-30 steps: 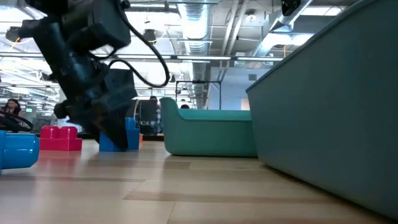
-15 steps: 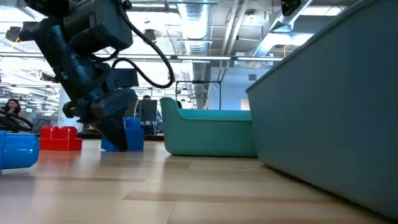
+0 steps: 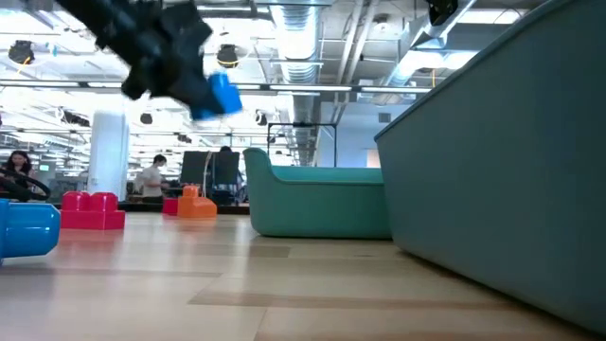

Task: Sort & place blocks by color
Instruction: Put the blue game piece into the blue bin, then put the red game piece into the green bin

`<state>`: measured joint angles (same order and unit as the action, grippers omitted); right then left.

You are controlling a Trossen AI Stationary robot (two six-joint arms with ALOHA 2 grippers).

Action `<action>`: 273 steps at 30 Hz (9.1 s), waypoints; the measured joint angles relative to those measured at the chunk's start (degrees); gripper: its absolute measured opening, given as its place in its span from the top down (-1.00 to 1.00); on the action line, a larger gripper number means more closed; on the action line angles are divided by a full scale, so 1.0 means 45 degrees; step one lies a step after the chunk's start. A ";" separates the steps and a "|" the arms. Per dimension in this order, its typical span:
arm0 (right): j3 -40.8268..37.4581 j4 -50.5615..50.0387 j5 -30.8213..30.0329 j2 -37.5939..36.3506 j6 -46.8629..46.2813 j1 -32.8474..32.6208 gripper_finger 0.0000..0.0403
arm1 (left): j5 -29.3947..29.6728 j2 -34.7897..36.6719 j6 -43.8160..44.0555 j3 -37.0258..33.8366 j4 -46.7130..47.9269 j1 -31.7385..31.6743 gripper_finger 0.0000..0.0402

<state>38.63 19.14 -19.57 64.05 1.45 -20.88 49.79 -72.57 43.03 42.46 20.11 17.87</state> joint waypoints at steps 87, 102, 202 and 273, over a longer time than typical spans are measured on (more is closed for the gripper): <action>-0.0005 -0.0748 -0.0829 -0.0087 0.0208 0.0253 0.23 | -1.2488 -0.4658 -0.8124 0.0144 -1.3647 -0.3142 0.51; 0.0020 -0.2705 -0.2434 -0.2444 0.0167 -0.0450 0.23 | -1.2718 -0.7139 -1.1410 0.4560 -0.9812 -0.1165 0.48; 0.0969 -0.6771 -0.3610 -0.2740 -0.1902 -0.0870 0.23 | -0.7750 0.1331 -0.9506 -0.5056 -1.7953 -0.2327 0.15; 0.0015 -1.4105 0.1681 0.1777 -0.7301 -0.1928 -0.61 | -0.7886 0.1321 -0.8695 -0.5051 -1.7480 -0.2322 0.15</action>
<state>38.70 -44.34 -12.01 72.05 -31.40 -29.56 14.31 -66.63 3.90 19.73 -58.55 7.42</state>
